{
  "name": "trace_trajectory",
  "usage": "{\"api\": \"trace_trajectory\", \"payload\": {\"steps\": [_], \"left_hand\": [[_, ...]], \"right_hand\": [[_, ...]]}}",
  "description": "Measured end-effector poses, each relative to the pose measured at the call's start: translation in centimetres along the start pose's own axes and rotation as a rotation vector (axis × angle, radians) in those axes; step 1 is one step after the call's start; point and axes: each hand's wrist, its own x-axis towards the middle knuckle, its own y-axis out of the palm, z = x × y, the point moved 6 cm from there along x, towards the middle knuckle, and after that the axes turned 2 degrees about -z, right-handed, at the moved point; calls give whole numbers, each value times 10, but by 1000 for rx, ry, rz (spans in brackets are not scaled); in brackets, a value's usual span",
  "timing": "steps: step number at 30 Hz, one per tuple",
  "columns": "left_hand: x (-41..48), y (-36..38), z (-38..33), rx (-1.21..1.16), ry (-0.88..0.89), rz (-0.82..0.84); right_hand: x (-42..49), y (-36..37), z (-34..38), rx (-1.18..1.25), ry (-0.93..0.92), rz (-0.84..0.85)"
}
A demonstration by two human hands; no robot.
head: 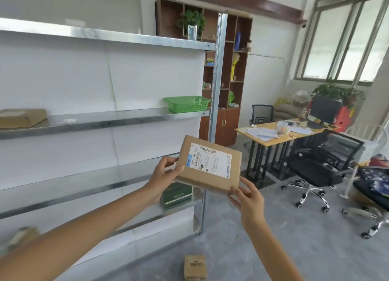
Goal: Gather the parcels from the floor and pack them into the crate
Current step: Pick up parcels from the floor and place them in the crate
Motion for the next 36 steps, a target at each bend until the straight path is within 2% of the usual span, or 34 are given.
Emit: {"api": "trace_trajectory", "payload": {"steps": [3, 6, 12, 15, 18, 20, 24, 29, 32, 36], "left_hand": [[-23, -3, -6, -82, -19, 50], [-43, -13, -13, -150, -5, 27], [-76, -44, -28, -130, 10, 73], [-90, -61, -42, -76, 29, 112], [-103, -77, -52, -46, 38, 159], [-113, -89, -56, -27, 36, 179], [-132, -122, -60, -24, 21, 192], [-158, -188, -49, -133, -55, 49], [-186, -232, -31, -55, -146, 13], [-236, -290, -12, 92, -189, 91]], "right_hand": [[-22, 2, -4, 52, 50, 30], [-41, 3, -9, 27, 78, 87], [-52, 7, -10, -91, 133, 200], [-58, 17, 0, 0, 177, 375], [-75, 32, 3, -20, 241, 594], [-87, 43, -4, -1, 301, 666], [-107, 71, -15, 52, 322, 667], [-157, 130, -40, 171, 325, 626], [-194, 170, -61, 268, 377, 619], [-242, 220, -89, 311, 425, 603]]}}
